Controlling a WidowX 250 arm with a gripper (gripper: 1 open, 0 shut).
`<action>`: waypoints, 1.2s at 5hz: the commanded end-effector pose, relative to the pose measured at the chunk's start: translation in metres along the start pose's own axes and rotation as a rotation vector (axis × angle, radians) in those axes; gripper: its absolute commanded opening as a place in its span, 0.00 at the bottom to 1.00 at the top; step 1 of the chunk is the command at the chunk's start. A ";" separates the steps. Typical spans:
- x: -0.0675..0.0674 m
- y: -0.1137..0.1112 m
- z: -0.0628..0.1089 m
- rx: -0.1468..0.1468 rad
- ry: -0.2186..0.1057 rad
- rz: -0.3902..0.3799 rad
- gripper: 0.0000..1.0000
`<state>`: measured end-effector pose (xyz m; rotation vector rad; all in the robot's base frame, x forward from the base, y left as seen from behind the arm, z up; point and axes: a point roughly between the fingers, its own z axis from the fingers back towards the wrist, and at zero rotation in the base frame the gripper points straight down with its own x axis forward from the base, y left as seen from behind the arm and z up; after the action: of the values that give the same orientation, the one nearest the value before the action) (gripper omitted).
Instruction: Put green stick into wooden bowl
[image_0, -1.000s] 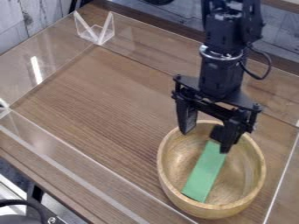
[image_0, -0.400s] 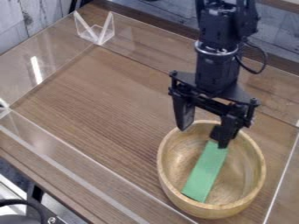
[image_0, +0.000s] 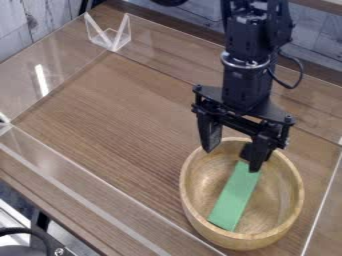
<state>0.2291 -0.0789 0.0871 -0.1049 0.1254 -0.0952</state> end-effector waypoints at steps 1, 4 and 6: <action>0.003 0.000 0.007 -0.007 -0.043 0.005 1.00; 0.004 0.001 0.011 -0.013 -0.067 0.029 1.00; 0.015 0.015 0.047 -0.019 -0.152 0.081 1.00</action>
<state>0.2449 -0.0600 0.1144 -0.1186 0.0409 -0.0061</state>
